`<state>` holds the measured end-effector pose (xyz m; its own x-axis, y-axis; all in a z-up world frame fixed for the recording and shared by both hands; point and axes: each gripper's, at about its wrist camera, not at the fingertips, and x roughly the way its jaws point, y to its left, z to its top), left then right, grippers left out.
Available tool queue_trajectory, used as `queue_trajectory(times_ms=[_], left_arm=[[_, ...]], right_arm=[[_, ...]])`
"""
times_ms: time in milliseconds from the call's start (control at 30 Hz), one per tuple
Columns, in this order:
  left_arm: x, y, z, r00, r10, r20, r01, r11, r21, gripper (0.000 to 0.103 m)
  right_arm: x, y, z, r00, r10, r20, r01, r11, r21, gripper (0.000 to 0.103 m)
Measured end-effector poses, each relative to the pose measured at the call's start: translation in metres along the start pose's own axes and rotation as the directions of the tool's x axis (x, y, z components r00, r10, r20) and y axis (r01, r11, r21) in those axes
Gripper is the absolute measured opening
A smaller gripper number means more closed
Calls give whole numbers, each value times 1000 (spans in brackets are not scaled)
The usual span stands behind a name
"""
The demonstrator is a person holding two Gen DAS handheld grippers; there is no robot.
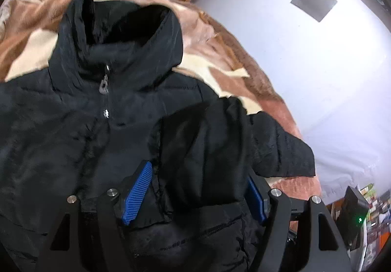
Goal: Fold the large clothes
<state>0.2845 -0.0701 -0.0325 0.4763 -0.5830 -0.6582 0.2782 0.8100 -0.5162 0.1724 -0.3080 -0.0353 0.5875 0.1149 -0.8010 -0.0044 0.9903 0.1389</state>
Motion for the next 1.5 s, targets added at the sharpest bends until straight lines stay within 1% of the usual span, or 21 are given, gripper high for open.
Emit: queue_trajectory(times_ms=[167,300,367,467,533,600,667,700,733,800,900,967,1000,1033,1100,1167,1200,1300,1333,1400,1500], left_arm=[[-45,17,7,998,12,64,-13,1000,6,73],[-73,43,15,992,40,122,-40,999,-3,74],[-81,64,15,983,104,148,-102,995,-20,74],[-78,107,17,959,254,124,-246,966,-74,74],[-75,136,15,940,328,96,-318,942,-106,73],[-66,165,11,922,383,63,-371,917,-146,73],[-63,190,1,917,398,37,-383,902,-201,73],[-63,196,-4,916,400,33,-384,897,-220,73],[-62,200,-8,916,399,33,-381,894,-235,73],[-61,198,-11,917,396,43,-376,896,-236,73],[-60,188,-10,921,387,30,-373,904,-208,73],[-64,185,-4,930,365,34,-352,916,-194,73],[-69,184,-1,932,360,49,-345,919,-189,73],[-75,183,4,928,364,72,-347,920,-182,73],[-82,184,16,911,396,114,-375,912,-169,73],[-78,191,28,894,432,118,-411,896,-168,73],[-73,196,32,891,441,108,-420,891,-170,73],[-48,219,35,872,487,49,-471,863,-183,74],[-40,226,34,870,492,36,-476,858,-194,75],[-34,232,29,870,490,47,-473,859,-197,76],[-28,226,26,853,519,62,-505,848,-161,76]], right_arm=[[-2,13,13,999,18,38,-18,1000,-6,79],[0,27,21,998,19,62,-18,1000,-16,79],[2,33,23,998,22,62,-21,999,-25,79],[15,41,27,999,32,37,-31,999,-44,79],[30,49,30,999,41,12,-40,997,-66,71],[49,58,35,999,48,-19,-49,995,-91,50],[71,66,39,997,57,-50,-62,991,-119,41],[85,69,42,996,47,-70,-56,990,-133,40],[105,70,49,996,17,-88,-30,988,-150,40],[128,65,61,995,-19,-95,3,987,-159,40],[137,59,80,996,-34,-85,22,989,-148,40],[132,57,86,996,-41,-85,28,988,-155,40],[126,55,87,996,-40,-83,28,989,-142,40],[117,55,88,997,-37,-67,28,991,-133,40],[101,56,91,1000,-17,-12,16,992,-125,40],[94,59,98,1000,1,27,2,993,-121,40],[97,61,105,1000,7,29,-3,992,-127,40],[132,64,120,1000,-13,-26,10,992,-125,40],[145,63,120,998,-27,-49,21,992,-122,40],[174,56,115,995,-31,-94,20,993,-113,42],[181,54,110,996,-28,-87,19,994,-109,43]])
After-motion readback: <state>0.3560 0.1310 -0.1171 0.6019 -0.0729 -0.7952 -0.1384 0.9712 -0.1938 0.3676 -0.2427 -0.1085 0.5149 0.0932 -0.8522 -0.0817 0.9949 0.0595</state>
